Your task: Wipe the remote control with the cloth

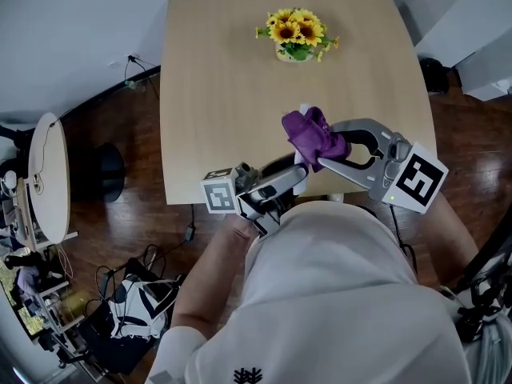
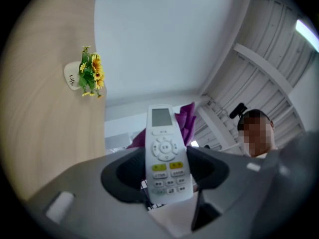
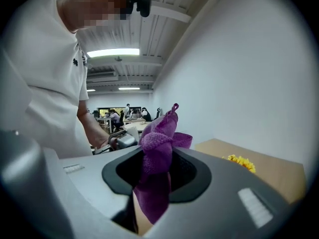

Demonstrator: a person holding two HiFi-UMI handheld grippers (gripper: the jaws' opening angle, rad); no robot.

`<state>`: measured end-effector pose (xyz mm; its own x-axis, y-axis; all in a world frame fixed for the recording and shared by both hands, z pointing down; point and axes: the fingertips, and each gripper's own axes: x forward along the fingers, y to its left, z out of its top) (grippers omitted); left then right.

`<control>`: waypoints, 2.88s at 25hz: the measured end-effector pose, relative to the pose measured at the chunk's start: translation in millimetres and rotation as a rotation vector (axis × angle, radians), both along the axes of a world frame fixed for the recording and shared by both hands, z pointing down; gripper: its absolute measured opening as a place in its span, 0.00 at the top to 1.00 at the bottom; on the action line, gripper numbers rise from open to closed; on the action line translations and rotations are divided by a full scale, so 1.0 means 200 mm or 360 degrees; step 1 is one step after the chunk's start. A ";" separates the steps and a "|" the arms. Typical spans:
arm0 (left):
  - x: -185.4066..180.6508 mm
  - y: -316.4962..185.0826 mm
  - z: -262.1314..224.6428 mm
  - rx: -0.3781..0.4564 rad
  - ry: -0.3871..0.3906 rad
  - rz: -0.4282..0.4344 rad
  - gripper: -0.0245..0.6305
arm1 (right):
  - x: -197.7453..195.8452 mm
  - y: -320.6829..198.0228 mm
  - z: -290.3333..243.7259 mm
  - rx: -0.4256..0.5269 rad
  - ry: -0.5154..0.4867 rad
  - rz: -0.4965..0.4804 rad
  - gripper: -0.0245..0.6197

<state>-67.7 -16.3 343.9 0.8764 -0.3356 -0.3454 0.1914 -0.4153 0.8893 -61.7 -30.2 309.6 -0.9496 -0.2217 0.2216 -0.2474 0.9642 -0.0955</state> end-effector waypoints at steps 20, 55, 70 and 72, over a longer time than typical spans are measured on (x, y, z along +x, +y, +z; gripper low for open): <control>-0.05 -0.06 0.02 -0.0050 0.0072 -0.0045 0.54 | 0.18 -0.18 0.08 0.0062 0.0036 0.0288 0.77; 0.01 0.08 0.01 0.0021 -0.0044 0.0132 0.54 | 0.25 -0.34 0.06 0.0113 0.0072 0.0405 0.77; -0.13 -0.18 0.77 -0.0034 -0.1003 -0.0242 0.54 | 0.60 -0.24 0.51 -0.0185 0.0258 0.0675 0.77; -0.15 -0.22 0.88 -0.0056 -0.1209 -0.0292 0.54 | 0.64 -0.20 0.56 -0.0229 0.0285 0.0699 0.77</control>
<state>-98.0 -59.6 519.1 0.7979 -0.4974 0.3405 -0.5439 -0.3504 0.7625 67.1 -70.8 422.3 -0.7173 -0.5478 0.4306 -0.6523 0.7452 -0.1386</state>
